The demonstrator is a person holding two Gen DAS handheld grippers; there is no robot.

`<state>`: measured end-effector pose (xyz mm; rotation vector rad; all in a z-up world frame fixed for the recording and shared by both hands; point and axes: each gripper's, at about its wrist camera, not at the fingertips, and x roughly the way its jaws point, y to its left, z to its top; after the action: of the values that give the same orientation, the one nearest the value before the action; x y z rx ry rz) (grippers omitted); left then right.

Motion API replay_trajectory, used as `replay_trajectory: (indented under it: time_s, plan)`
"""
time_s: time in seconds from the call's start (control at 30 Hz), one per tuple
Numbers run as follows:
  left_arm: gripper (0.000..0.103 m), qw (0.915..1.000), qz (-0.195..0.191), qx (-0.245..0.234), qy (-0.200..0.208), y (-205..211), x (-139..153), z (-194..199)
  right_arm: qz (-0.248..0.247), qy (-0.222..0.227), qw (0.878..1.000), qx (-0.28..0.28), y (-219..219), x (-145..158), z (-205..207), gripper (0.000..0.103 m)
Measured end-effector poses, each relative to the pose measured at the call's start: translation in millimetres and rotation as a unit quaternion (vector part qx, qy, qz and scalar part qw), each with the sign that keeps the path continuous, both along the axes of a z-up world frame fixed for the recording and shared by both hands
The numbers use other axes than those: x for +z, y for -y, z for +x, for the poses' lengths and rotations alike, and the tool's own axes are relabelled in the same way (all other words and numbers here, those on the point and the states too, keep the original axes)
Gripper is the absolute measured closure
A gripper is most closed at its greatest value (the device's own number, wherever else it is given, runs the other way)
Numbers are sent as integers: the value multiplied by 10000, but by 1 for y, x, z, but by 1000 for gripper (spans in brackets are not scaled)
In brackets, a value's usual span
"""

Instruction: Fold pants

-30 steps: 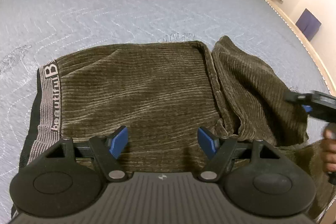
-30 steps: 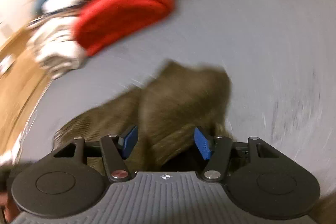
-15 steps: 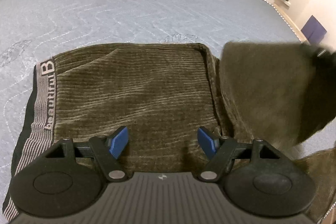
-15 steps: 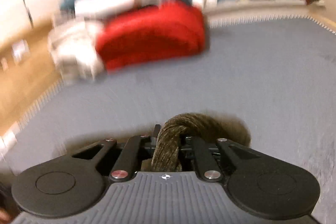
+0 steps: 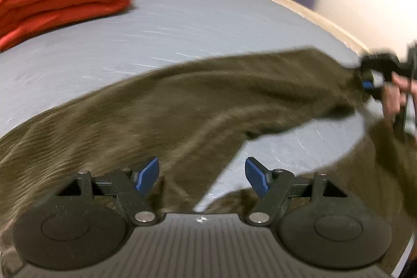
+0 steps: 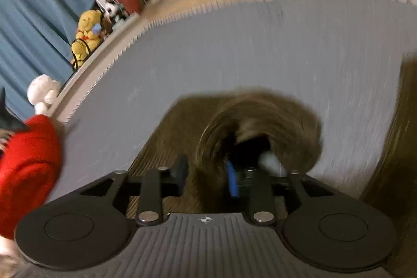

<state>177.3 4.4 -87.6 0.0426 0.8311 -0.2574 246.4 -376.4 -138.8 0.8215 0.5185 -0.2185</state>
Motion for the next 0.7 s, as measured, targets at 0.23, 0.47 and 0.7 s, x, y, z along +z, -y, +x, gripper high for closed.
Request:
replay_trajectory:
  time_s: [0.23, 0.47, 0.7]
  plan:
    - [25, 9952, 814, -497, 212, 30, -32, 19, 1605, 373, 9863, -30, 48, -27, 11, 55]
    - [73, 9917, 1174, -529, 73, 22, -47, 33, 1995, 423, 9781, -416, 83, -19, 50, 61]
    - [85, 9955, 800, -506, 64, -1, -33, 35, -20, 1212, 9922, 287, 46, 109, 76, 89]
